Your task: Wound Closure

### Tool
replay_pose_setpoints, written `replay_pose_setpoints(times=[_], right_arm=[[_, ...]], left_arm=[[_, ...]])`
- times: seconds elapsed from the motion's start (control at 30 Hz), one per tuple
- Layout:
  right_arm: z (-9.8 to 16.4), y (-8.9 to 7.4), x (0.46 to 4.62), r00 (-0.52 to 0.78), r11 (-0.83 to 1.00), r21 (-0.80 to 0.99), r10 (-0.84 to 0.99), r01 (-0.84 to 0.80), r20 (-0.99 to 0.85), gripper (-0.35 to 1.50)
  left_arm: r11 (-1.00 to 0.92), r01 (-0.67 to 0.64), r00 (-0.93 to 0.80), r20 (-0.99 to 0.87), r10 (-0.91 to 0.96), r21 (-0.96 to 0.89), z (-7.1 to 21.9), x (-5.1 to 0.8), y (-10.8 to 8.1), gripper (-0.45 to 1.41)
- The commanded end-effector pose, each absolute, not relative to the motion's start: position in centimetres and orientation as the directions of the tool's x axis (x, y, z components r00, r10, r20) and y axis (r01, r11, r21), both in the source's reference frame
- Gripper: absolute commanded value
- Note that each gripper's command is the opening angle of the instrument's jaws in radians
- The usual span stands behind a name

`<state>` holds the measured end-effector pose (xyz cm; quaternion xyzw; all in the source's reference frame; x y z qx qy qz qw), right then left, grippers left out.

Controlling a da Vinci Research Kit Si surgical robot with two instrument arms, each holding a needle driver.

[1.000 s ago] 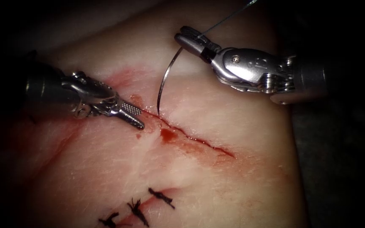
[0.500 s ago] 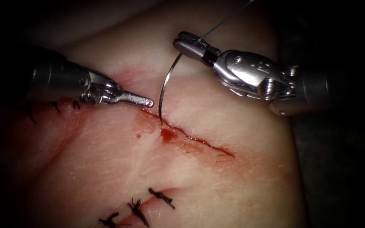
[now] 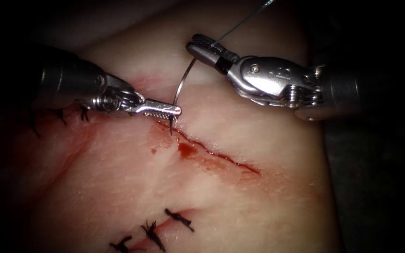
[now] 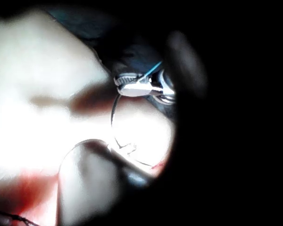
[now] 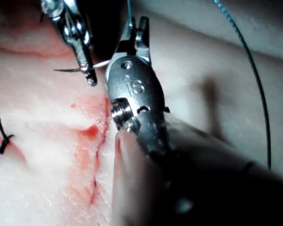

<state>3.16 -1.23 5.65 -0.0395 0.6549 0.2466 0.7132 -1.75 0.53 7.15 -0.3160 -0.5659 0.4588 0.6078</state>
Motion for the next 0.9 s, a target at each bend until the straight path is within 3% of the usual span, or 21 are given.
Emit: replay_pose_setpoints(times=[0.03,0.07,0.3,0.33,0.37,0.4,0.43,0.47,0.53,0.57,0.73,0.77,0.9], right_arm=[[5.66,-1.26,3.27,0.024,0.878,0.264,0.298,-0.399,-0.954,-0.35],[5.66,-1.29,3.29,0.031,0.882,0.257,0.293,-0.395,-0.956,-0.35],[5.64,-1.31,3.32,0.034,0.883,0.253,0.289,-0.395,-0.957,-0.35],[5.65,-1.29,3.32,0.034,0.883,0.253,0.289,-0.396,-0.957,0.26],[5.65,-1.29,3.32,0.034,0.883,0.253,0.289,-0.396,-0.957,0.26],[5.65,-1.28,3.32,0.034,0.882,0.253,0.289,-0.397,-0.957,0.51],[5.67,-1.27,3.32,0.023,0.873,0.280,0.315,-0.399,-0.949,0.93],[5.67,-1.27,3.32,0.023,0.873,0.280,0.315,-0.399,-0.949,0.93],[5.68,-1.25,3.33,-0.004,0.848,0.347,0.377,-0.400,-0.926,1.20],[5.69,-1.25,3.32,-0.026,0.825,0.401,0.426,-0.398,-0.904,1.25],[5.71,-1.25,3.26,-0.074,0.772,0.536,0.546,-0.343,-0.834,1.25],[5.71,-1.25,3.23,-0.074,0.773,0.550,0.558,-0.317,-0.827,1.11],[5.71,-1.24,3.19,-0.067,0.785,0.557,0.562,-0.271,-0.824,0.94]], left_arm=[[0.377,-0.207,-0.061,0.396,0.916,-0.903,7.21,-1.81,0.52,-0.16],[0.376,-0.213,-0.058,0.396,0.916,-0.902,7.21,-1.83,0.52,-0.45],[0.448,-0.240,-0.046,0.471,0.881,-0.861,7.19,-1.83,0.53,-0.45],[0.465,-0.241,-0.046,0.489,0.871,-0.852,7.18,-1.82,0.54,-0.45],[0.465,-0.241,-0.046,0.489,0.871,-0.852,7.18,-1.82,0.54,-0.45],[0.476,-0.242,-0.046,0.500,0.865,-0.846,7.18,-1.81,0.55,-0.45],[0.502,-0.243,-0.038,0.525,0.850,-0.830,7.17,-1.81,0.55,-0.45],[0.502,-0.243,-0.038,0.525,0.850,-0.830,7.17,-1.81,0.55,-0.45],[0.506,-0.226,-0.041,0.527,0.849,-0.832,7.16,-1.81,0.56,-0.45],[0.515,-0.209,-0.043,0.534,0.845,-0.831,7.16,-1.81,0.57,-0.45],[0.535,-0.148,-0.056,0.548,0.835,-0.832,7.10,-1.80,0.59,-0.45],[0.538,-0.132,-0.066,0.549,0.833,-0.832,7.09,-1.80,0.59,-0.45],[0.564,-0.093,-0.084,0.571,0.817,-0.820,7.08,-1.78,0.58,-0.45]])
